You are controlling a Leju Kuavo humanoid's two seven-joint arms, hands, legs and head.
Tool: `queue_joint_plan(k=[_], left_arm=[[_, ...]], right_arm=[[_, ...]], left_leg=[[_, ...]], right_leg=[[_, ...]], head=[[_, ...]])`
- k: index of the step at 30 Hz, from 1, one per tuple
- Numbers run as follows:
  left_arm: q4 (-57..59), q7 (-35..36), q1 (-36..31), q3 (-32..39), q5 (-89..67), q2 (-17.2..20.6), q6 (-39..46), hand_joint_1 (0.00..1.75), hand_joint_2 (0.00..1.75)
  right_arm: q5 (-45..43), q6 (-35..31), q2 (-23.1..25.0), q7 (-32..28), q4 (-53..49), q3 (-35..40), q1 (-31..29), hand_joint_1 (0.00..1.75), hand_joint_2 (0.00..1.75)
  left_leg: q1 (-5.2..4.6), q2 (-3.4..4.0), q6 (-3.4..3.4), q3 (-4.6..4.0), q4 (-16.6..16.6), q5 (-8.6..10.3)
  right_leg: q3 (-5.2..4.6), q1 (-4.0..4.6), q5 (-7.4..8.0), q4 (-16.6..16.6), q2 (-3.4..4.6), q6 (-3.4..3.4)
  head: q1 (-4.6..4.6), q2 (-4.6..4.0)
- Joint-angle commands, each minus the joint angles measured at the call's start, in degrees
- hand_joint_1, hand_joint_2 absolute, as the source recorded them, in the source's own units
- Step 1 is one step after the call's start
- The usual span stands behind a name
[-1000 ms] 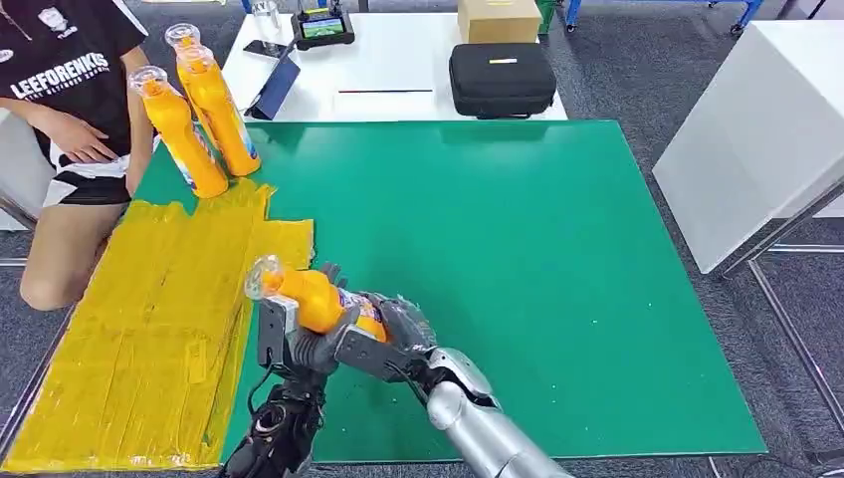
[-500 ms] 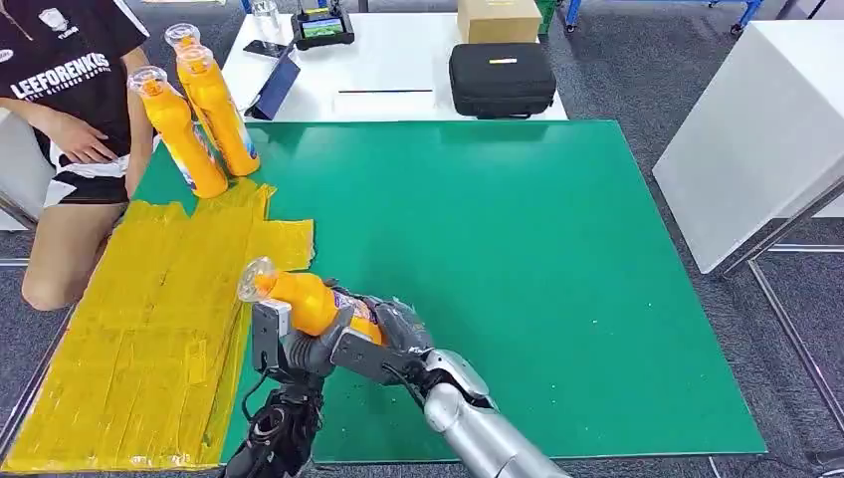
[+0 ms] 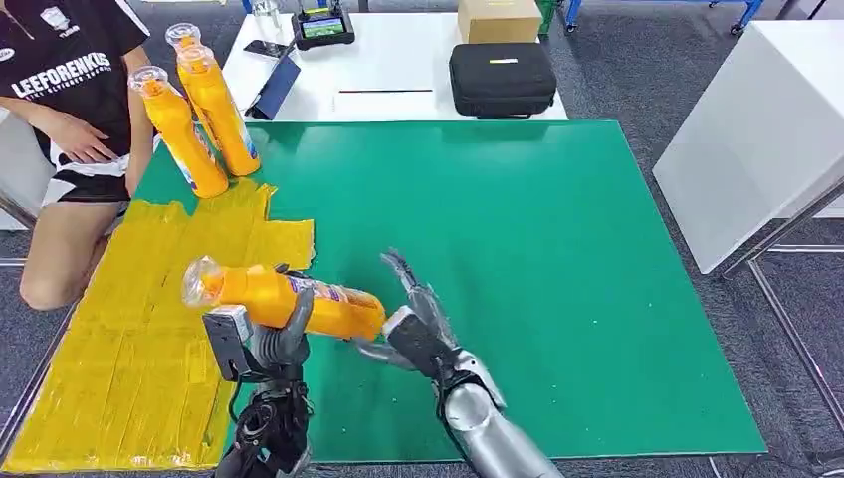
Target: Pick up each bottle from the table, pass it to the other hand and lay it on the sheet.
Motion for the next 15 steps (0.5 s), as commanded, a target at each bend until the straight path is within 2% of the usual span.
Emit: queue_joint_plan(k=[1,2,3,4,5,8,12,13,14,15], left_arm=[[-6.11,-4.97,-0.25,-1.0,-19.71,4.23,13.86,1.75,1.75],[-5.77,-5.12,-0.86,-0.95,-25.97,4.63,18.3,1.75,1.75],[-5.7,-5.84,-0.75,3.41,-37.13,2.73,18.5,1.75,1.75],[-5.67,-5.76,-0.92,3.73,-41.95,2.91,18.5,1.75,1.75],[-8.04,-6.28,-0.05,10.01,-60.01,0.69,18.5,1.75,1.75],[-8.25,-6.28,0.23,10.02,-60.15,0.7,18.5,1.75,1.75],[-8.25,-6.28,0.23,10.02,-60.15,0.7,18.5,1.75,1.75],[-9.41,-7.07,0.58,11.75,-64.11,-0.08,18.5,1.75,1.75],[-15.78,-7.44,1.28,17.33,-78.51,-2.61,18.5,1.75,1.75],[-19.23,-6.96,1.4,20.61,-89.74,-3.38,18.5,1.75,1.75]], right_arm=[[-1.99,-1.06,-7.64,-1.14,-26.42,-5.84,8.39,0.0,1.75],[-1.57,-2.22,-8.06,-2.11,-28.09,-6.04,8.95,0.0,1.75],[-0.83,-4.09,-8.53,-3.09,-30.23,-6.62,9.73,0.0,1.75],[-0.54,-5.32,-9.13,-3.58,-32.43,-7.36,10.71,0.0,1.75],[-1.85,-8.37,-9.87,-5.18,-35.95,-9.17,12.5,0.0,1.75],[-2.75,-7.72,-11.09,-4.8,-38.46,-10.02,13.69,0.0,1.75],[-2.75,-7.72,-11.09,-4.8,-38.46,-10.02,13.69,0.0,1.75],[-2.76,-7.87,-10.77,-4.82,-38.07,-10.08,13.69,0.0,1.75],[-2.78,-8.84,-11.02,-5.31,-38.82,-10.73,14.15,0.0,1.75],[-2.89,-9.64,-11.75,-5.44,-40.17,-11.67,14.92,0.0,1.75]], left_leg=[[0.05,-0.18,-0.16,0.09,0.03,-0.09],[0.08,-0.19,-0.25,0.26,0.08,-0.21],[0.04,-0.16,-0.15,0.08,0.02,-0.08],[0.06,-0.14,-0.22,0.21,0.03,-0.15],[0.03,-0.12,-0.14,0.05,0.01,-0.06],[0.06,-0.26,-0.21,0.17,0.07,-0.15],[0.09,0.11,-0.22,0.21,0.06,-0.2],[0.02,0.15,-0.18,0.12,0.0,-0.11],[0.07,0.16,-0.24,0.24,0.02,-0.17],[0.09,0.11,-0.3,0.34,0.04,-0.21]], right_leg=[[0.16,0.04,-0.15,0.02,-0.26,0.01],[0.33,0.07,-0.28,0.08,-0.31,0.01],[0.14,0.04,-0.13,0.01,-0.24,0.0],[0.26,0.05,-0.21,0.04,-0.25,-0.01],[0.11,0.03,-0.1,0.0,-0.2,0.0],[0.27,0.06,-0.22,0.03,-0.37,0.02],[0.25,0.07,-0.12,-0.02,-0.02,0.01],[0.12,-0.01,-0.08,-0.01,0.0,-0.01],[0.23,0.03,-0.13,-0.01,-0.01,-0.02],[0.32,0.05,-0.19,0.02,-0.08,-0.03]], head=[[0.0,0.0],[0.0,0.0],[0.0,0.0],[-0.02,0.0],[-0.02,0.0],[-0.02,0.0],[0.0,0.0],[-0.04,0.0],[0.0,0.0],[-0.04,0.0]])
